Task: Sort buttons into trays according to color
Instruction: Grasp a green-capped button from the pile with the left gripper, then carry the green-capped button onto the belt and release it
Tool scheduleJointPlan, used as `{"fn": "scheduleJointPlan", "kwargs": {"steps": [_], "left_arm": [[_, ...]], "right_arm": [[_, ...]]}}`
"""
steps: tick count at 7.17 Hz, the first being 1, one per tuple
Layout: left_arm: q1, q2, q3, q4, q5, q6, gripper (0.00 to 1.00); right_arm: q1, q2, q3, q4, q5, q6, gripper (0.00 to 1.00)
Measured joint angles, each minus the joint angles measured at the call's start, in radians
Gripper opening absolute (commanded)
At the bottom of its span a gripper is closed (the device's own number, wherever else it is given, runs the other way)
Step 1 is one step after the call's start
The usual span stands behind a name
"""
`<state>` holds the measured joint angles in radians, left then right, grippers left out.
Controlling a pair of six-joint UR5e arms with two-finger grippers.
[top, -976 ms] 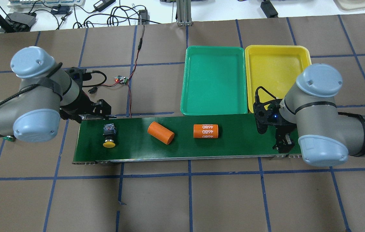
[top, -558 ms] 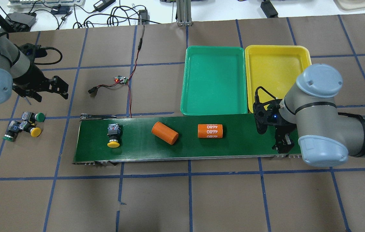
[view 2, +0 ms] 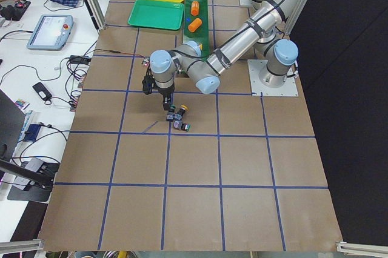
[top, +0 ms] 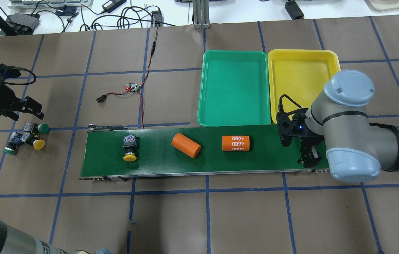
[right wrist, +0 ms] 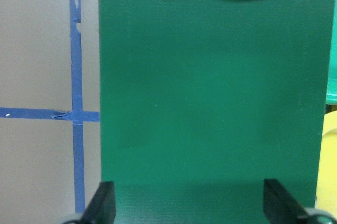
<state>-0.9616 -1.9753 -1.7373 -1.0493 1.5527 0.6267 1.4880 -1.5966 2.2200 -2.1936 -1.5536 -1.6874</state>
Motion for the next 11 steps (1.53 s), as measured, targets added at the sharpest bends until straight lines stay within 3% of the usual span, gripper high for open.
{"fn": "scheduleJointPlan", "kwargs": {"steps": [11], "left_arm": [[0.028, -0.101, 0.005, 0.047, 0.003, 0.057, 1.0]], "right_arm": [[0.0, 0.026, -0.005, -0.02, -0.008, 0.0, 1.0]]}}
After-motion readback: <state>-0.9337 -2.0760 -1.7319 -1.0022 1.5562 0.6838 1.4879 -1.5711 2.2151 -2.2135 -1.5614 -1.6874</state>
